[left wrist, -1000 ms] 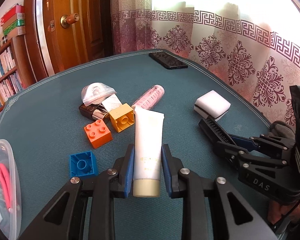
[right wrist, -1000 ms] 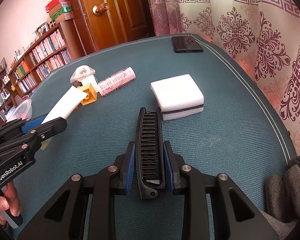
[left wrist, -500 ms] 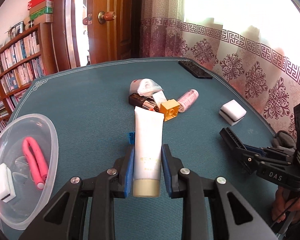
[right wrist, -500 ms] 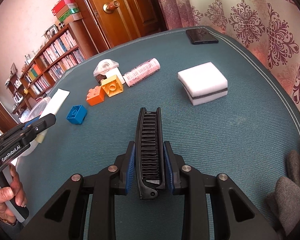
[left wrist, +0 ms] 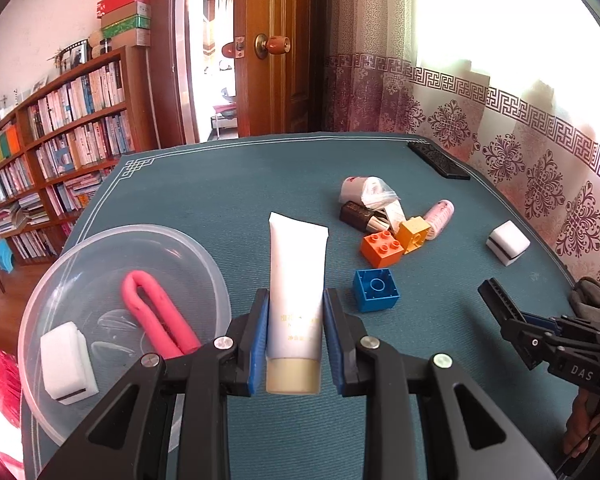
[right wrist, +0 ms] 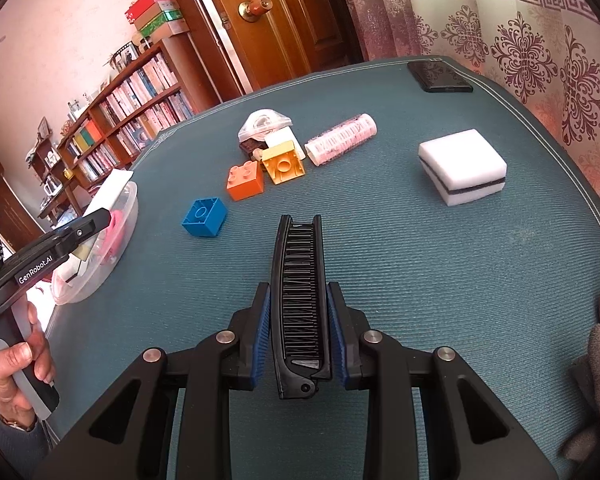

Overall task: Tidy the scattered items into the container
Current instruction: 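Carry lotion tube into bowl and open left gripper while right gripper carries comb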

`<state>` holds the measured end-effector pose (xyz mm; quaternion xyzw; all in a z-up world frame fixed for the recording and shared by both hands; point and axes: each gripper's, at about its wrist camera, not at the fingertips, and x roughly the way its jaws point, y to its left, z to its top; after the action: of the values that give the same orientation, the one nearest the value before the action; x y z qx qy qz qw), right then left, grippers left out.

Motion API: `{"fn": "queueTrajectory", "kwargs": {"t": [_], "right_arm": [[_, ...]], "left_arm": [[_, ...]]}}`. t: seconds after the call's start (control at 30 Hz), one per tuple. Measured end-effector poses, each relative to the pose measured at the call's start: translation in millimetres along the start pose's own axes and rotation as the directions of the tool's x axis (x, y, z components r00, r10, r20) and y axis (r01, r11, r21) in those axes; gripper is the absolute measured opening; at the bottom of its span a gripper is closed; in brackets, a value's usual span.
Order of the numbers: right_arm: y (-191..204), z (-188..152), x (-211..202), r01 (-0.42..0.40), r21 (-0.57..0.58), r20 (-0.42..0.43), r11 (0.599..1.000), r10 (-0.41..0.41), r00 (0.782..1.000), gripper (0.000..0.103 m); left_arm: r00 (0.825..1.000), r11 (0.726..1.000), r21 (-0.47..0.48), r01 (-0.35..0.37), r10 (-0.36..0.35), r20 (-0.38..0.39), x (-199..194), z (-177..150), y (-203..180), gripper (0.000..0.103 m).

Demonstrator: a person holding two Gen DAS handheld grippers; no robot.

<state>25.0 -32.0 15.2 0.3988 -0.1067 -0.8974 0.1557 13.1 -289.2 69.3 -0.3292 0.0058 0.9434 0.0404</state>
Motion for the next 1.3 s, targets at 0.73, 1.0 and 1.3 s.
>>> {"fn": "queueTrajectory", "kwargs": {"t": [0.73, 1.0, 1.3], "right_arm": [[40, 1, 16, -0.051, -0.027, -0.031, 0.998, 0.050, 0.998, 0.029], [57, 5, 21, -0.069, -0.047, -0.036, 0.997, 0.067, 0.997, 0.029], [73, 4, 27, -0.089, -0.063, -0.047, 0.994, 0.086, 0.995, 0.029]], "left_arm": [[0.979, 0.966, -0.162, -0.203, 0.196, -0.058, 20, -27, 98, 0.030], [0.978, 0.961, -0.182, -0.207, 0.196, -0.078, 27, -30, 106, 0.030], [0.977, 0.962, -0.175, -0.212, 0.205, -0.053, 21, -29, 105, 0.075]]}}
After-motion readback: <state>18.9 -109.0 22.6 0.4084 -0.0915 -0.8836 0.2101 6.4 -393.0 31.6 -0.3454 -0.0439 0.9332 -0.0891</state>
